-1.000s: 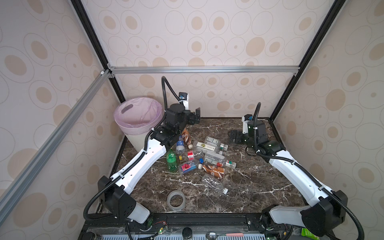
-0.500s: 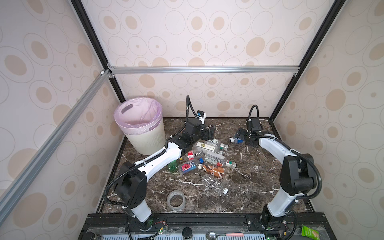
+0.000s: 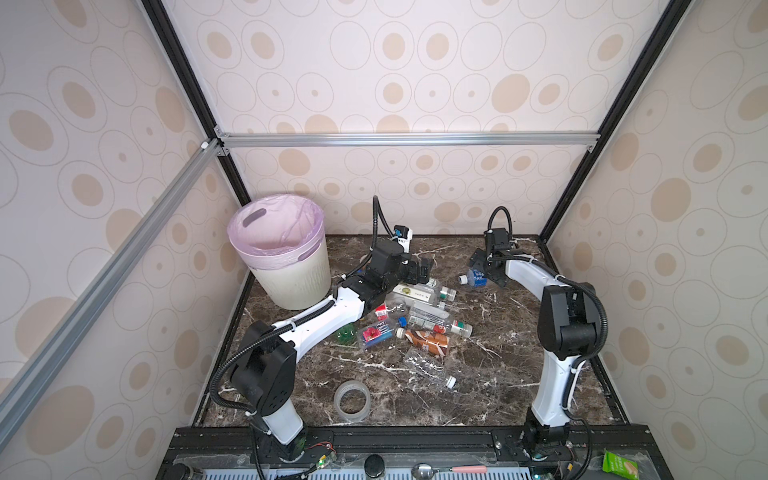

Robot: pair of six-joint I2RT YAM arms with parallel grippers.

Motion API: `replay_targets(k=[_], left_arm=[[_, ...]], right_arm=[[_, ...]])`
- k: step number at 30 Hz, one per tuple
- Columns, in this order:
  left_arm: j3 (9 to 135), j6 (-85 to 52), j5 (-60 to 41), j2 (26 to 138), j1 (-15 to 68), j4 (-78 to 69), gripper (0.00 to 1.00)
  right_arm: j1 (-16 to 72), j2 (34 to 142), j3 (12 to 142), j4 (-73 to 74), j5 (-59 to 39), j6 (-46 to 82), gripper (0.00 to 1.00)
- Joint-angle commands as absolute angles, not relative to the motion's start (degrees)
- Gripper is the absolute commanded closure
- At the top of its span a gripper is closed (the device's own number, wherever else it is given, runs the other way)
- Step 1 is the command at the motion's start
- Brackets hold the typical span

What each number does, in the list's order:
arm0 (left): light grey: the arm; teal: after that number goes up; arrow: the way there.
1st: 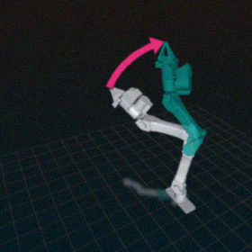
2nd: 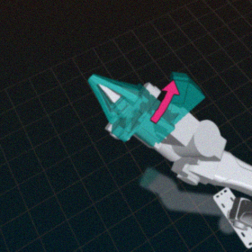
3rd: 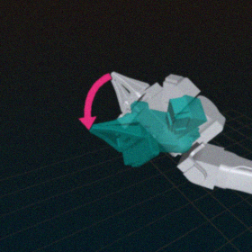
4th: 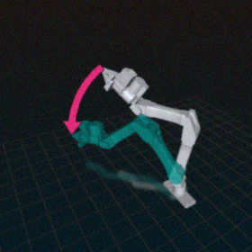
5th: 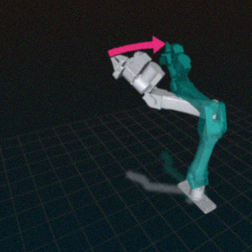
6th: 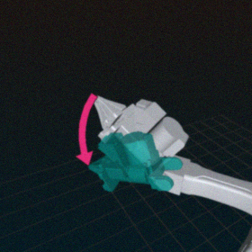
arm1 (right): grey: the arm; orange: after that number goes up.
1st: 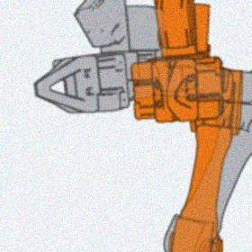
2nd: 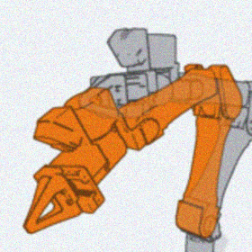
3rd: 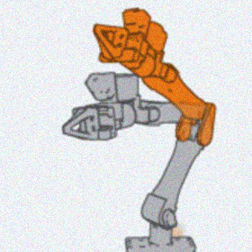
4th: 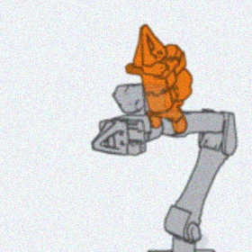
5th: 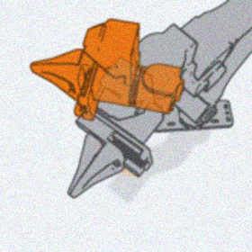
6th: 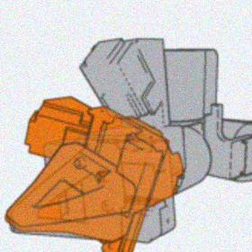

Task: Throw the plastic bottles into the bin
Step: 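Grasp the blue-label water bottle with right gripper and lift it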

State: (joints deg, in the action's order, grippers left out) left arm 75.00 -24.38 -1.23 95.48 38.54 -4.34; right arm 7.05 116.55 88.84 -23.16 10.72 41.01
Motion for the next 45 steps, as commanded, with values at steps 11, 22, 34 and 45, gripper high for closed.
replay_targets(k=[11,22,34,45], left_arm=[[74.03,-26.18,-1.78,95.74,38.84,-6.02,0.01],[74.00,-27.27,-2.89,96.14,38.83,-6.41,0.01],[74.94,-29.62,-3.86,96.50,38.27,-5.41,0.01],[78.38,-42.60,-18.39,99.52,31.14,-8.22,0.01]], right_arm=[[6.73,120.13,88.54,-26.56,9.77,37.06,0.11],[5.75,118.20,83.37,-26.75,3.57,28.56,0.26],[5.87,111.76,78.48,-25.30,0.39,23.78,0.47],[11.77,95.88,70.82,-17.67,-6.91,18.73,0.50]])
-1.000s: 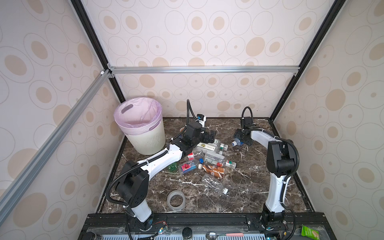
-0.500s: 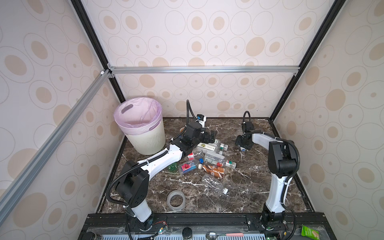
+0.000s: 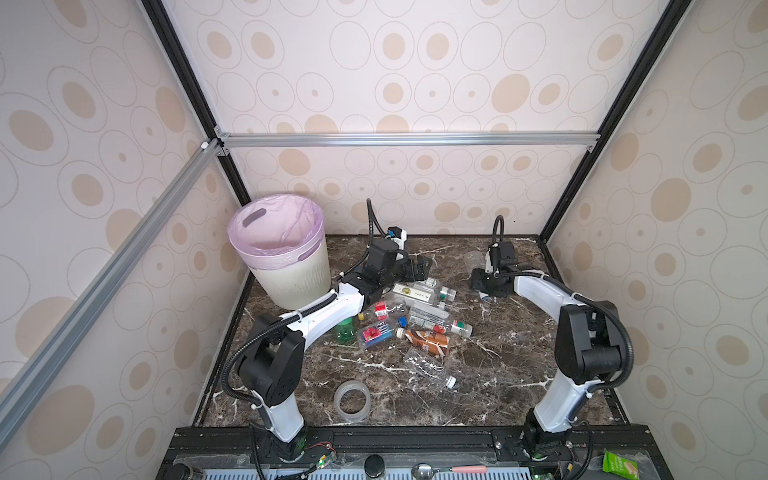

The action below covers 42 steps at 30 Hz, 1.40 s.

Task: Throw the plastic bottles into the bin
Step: 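Grasp the blue-label water bottle with right gripper and lift it, then close left gripper on the blue-label bottle held up by right gripper, then open right gripper and lift the blue-label bottle with left gripper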

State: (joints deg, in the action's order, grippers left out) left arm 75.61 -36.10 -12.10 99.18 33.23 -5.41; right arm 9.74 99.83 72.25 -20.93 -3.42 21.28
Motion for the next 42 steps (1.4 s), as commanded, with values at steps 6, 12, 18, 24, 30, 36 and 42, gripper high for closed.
replay_targets(k=[6,12,18,24,30,36,42], left_arm=[[79.74,-50.15,-28.88,101.66,28.65,-14.74,0.01],[79.29,-56.69,-33.36,102.51,28.21,-21.66,0.01],[78.31,-59.88,-35.21,102.83,28.05,-25.92,0.01],[77.26,-60.64,-34.55,102.91,28.04,-26.87,0.01],[77.08,-61.48,-33.66,103.43,28.04,-28.75,0.08],[77.43,-61.19,-33.01,103.71,28.06,-28.83,0.16],[77.35,-61.12,-33.08,104.41,28.46,-29.14,0.21]], right_arm=[[15.73,90.18,70.29,-13.96,-10.18,18.33,0.50],[21.52,87.90,70.16,-10.76,-10.99,17.97,0.50],[24.14,88.59,70.73,-9.56,-10.77,18.50,0.50],[25.78,88.89,70.85,-8.53,-11.24,19.05,0.50],[26.57,87.86,69.30,-6.05,-12.97,21.14,0.51],[26.72,87.30,68.39,-5.01,-14.03,22.06,0.51],[27.06,87.19,68.16,-4.14,-14.75,22.58,0.51]])
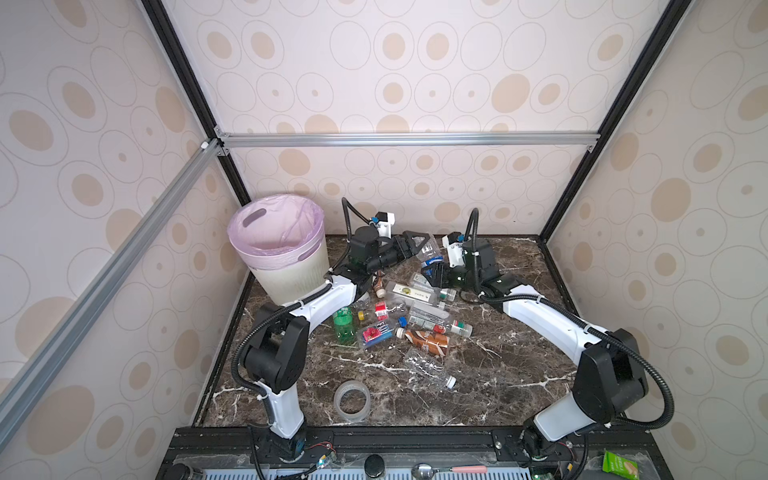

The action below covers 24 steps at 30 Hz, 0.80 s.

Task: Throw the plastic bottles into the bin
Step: 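Open right gripper and lift the blue-label bottle with left gripper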

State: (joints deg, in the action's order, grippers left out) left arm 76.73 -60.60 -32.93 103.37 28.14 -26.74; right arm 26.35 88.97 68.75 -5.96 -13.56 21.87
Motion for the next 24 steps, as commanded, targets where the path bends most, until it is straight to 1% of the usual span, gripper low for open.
replay_targets(k=[1,8,12,14,17,22,24], left_arm=[[77.26,-61.02,-33.04,104.49,28.42,-29.06,0.22],[77.28,-60.40,-33.05,104.97,28.53,-28.92,0.24],[76.90,-60.23,-32.18,104.77,28.55,-28.67,0.35],[76.99,-59.97,-32.08,104.77,28.50,-28.41,0.44],[77.17,-59.33,-31.76,104.61,28.56,-27.88,0.51],[77.68,-57.93,-30.81,104.33,28.46,-26.30,0.58],[77.87,-57.76,-30.69,104.33,28.35,-25.90,0.58]], right_arm=[[27.20,87.19,68.28,-4.04,-14.89,22.67,0.51],[27.95,87.78,68.95,-3.87,-15.75,22.41,0.51],[28.04,88.08,69.20,-3.97,-15.86,22.41,0.50],[28.12,88.11,69.10,-4.04,-15.90,22.35,0.50],[28.14,87.87,69.08,-4.35,-15.84,22.11,0.44],[28.14,87.36,68.87,-4.90,-15.69,21.84,0.34],[28.13,87.07,68.69,-5.12,-15.68,21.71,0.30]])
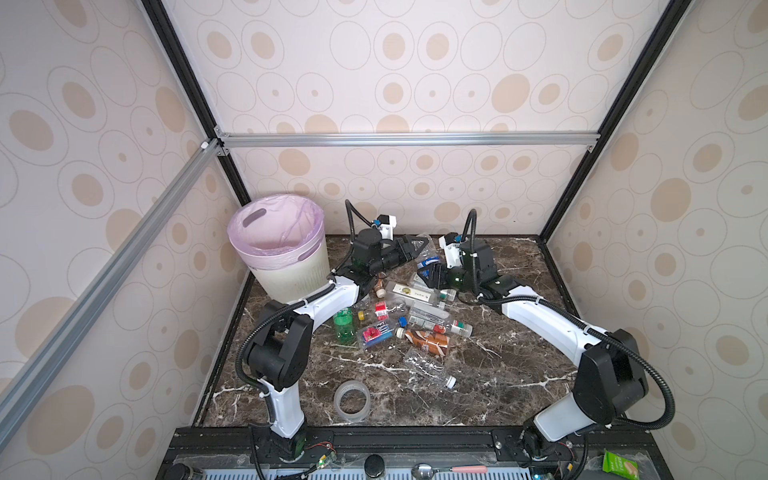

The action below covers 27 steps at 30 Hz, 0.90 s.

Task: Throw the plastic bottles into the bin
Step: 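Open right gripper and lift the blue-label bottle with left gripper, then carry the blue-label bottle with left gripper over the bin and release it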

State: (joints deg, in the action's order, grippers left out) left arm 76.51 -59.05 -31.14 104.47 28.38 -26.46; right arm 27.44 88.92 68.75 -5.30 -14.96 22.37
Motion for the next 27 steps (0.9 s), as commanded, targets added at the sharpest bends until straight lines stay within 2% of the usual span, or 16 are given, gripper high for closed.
replay_targets(k=[1,9,15,27], left_arm=[[78.12,-57.46,-30.58,104.33,28.18,-25.61,0.58],[82.82,-50.48,-27.33,103.80,26.99,-17.06,0.58],[88.66,-42.46,-21.09,103.24,25.19,-7.05,0.57],[105.77,-23.86,-5.24,100.69,23.82,9.32,0.56]], right_arm=[[28.13,86.85,68.64,-5.34,-15.70,21.62,0.28],[28.13,83.71,66.98,-6.41,-13.74,19.91,0.14],[28.15,80.86,66.45,-8.06,-12.26,18.80,0.01],[31.51,77.86,72.93,-9.93,-9.25,15.30,0.00]])
